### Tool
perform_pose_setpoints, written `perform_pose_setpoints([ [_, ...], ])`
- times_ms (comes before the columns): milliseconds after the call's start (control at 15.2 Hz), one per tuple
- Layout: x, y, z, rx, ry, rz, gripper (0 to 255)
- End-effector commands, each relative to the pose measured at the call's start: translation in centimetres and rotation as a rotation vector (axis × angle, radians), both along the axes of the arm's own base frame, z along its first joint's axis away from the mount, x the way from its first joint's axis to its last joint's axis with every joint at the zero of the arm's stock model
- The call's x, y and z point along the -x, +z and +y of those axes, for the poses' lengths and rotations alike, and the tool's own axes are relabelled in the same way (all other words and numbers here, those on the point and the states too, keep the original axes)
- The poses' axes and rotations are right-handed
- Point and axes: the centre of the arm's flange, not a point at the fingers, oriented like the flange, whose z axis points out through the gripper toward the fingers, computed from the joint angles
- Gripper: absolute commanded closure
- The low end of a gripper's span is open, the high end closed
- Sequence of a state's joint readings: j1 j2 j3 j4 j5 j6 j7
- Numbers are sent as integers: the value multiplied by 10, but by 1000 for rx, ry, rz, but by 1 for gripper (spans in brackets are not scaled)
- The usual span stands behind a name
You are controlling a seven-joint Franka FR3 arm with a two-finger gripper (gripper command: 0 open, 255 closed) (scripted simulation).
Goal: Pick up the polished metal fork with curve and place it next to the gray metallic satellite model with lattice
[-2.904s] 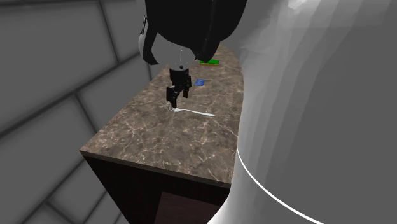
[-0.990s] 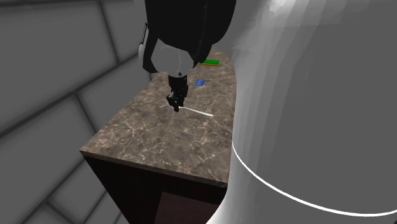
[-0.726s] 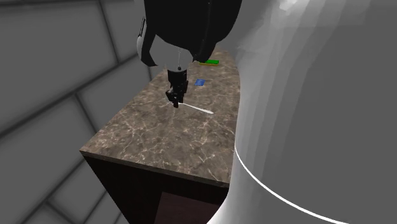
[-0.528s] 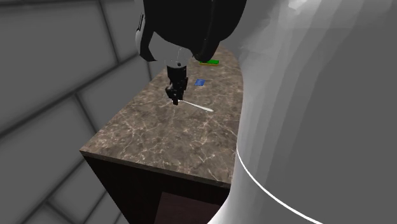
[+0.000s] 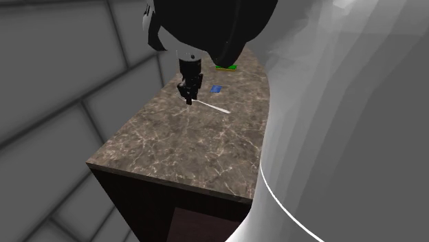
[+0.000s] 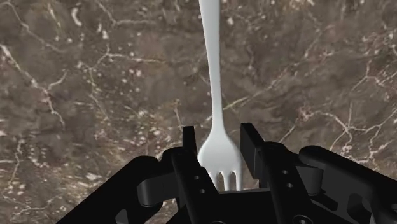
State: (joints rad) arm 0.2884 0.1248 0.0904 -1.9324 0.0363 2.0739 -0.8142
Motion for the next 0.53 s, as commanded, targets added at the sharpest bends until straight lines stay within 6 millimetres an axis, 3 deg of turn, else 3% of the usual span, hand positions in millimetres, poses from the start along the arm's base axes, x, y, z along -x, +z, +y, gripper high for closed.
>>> perform_pose_setpoints([
  [0,0,12,0,0,0,0,255],
  [462,0,49,0,0,0,0,255],
])
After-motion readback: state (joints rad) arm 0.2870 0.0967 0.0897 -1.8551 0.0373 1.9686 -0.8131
